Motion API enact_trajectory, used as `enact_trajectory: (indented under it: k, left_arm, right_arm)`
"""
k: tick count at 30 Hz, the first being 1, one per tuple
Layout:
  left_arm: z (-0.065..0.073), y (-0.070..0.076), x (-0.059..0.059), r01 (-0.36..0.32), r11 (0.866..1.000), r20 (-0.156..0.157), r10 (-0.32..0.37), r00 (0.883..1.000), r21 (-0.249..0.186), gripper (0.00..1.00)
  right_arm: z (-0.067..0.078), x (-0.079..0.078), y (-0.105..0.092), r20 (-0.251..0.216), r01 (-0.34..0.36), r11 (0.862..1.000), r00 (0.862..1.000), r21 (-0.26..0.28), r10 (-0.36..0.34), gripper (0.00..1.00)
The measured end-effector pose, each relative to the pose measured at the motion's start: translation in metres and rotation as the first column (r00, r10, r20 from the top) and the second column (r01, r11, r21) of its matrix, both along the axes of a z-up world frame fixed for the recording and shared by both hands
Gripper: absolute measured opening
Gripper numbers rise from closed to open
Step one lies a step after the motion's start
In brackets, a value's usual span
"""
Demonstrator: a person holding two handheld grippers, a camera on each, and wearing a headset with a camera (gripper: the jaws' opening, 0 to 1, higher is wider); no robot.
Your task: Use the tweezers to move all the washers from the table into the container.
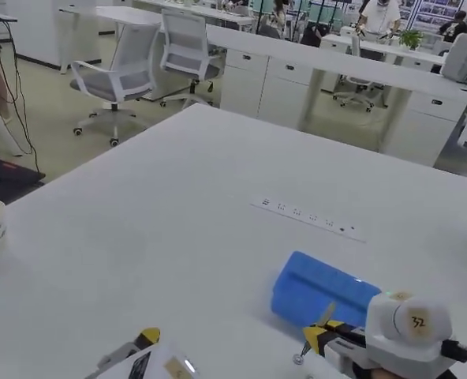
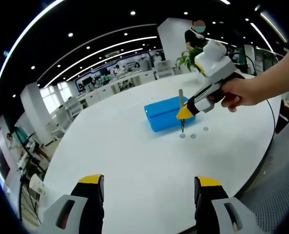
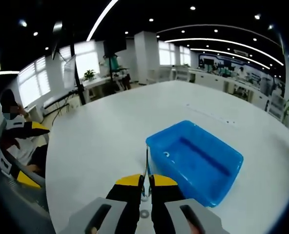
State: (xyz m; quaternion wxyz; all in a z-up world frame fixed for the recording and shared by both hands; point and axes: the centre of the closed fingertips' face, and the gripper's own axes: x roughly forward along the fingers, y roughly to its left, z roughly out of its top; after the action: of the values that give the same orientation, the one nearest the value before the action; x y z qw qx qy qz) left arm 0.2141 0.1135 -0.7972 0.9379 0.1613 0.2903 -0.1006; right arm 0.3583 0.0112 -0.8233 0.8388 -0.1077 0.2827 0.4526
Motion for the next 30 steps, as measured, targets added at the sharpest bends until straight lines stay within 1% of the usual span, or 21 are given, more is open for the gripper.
enact_trajectory:
  k: [2,7,10,12,14,15,16,17,18,20,24,30]
  left_arm:
    - [-0.0006,-0.0001,-0.0001,0.001,1.000,-0.003,-0.001,1.000,0.001,0.77]
    - [-0.0014,-0.0007,-0.0003,0.004,1.000,-0.008,-0.004,1.000,0.002,0.77]
    - [-0.0031,-0.0015,-0.0006,0.010,1.000,-0.018,-0.010,1.000,0.005,0.76]
    - [-0.0034,-0.0021,-0.0007,0.012,1.000,-0.021,-0.012,1.000,0.006,0.77]
    - [-0.0013,-0.0007,0.0001,0.007,1.000,-0.008,-0.007,1.000,0.009,0.77]
    - [-0.0009,-0.0007,0.0003,0.005,1.000,-0.006,-0.005,1.000,0.002,0.76]
    - [-0.0016,-0.0007,0.0000,0.002,1.000,-0.012,-0.002,1.000,-0.006,0.77]
    - [-0.0020,-0.0004,-0.0001,0.001,1.000,-0.014,-0.001,1.000,-0.004,0.77]
    - [-0.0020,-0.0001,-0.0002,0.001,1.000,-0.014,-0.001,1.000,0.000,0.77]
    - [-0.0015,-0.0005,0.0000,0.002,1.000,-0.011,-0.002,1.000,0.002,0.77]
    - [-0.0017,0.0000,-0.0003,0.000,1.000,-0.012,0.000,1.000,0.002,0.77]
    - [-0.0009,0.0007,0.0003,-0.004,1.000,-0.006,0.004,1.000,0.001,0.77]
  right_arm:
    - [-0.0038,0.0013,-0.0001,-0.015,0.003,1.000,1.000,-0.006,-0.003,0.03]
    - [-0.0070,0.0035,-0.0005,-0.019,0.007,1.000,1.000,-0.007,-0.007,0.03]
    - [-0.0097,0.0055,-0.0004,-0.026,0.012,1.000,1.000,0.004,-0.012,0.03]
    - [-0.0088,0.0064,0.0009,-0.022,0.022,0.999,1.000,0.024,-0.021,0.03]
    - [-0.0094,0.0063,0.0025,-0.006,0.020,0.999,1.000,0.032,-0.020,0.03]
    - [-0.0094,0.0057,0.0035,-0.002,0.017,0.999,1.000,0.034,-0.017,0.03]
    - [-0.0096,0.0052,0.0042,-0.002,0.016,0.999,1.000,0.036,-0.016,0.04]
    - [-0.0095,0.0043,0.0055,-0.005,0.015,0.999,1.000,0.039,-0.015,0.04]
    - [-0.0096,0.0036,0.0061,-0.003,0.014,0.999,1.000,0.038,-0.014,0.04]
    - [-0.0089,0.0008,0.0073,0.029,0.003,1.000,1.000,0.023,-0.004,0.03]
    - [-0.0084,0.0009,0.0058,0.033,-0.003,1.000,0.999,0.011,0.003,0.03]
    - [-0.0085,0.0003,0.0039,0.044,-0.008,1.000,0.999,-0.008,0.008,0.02]
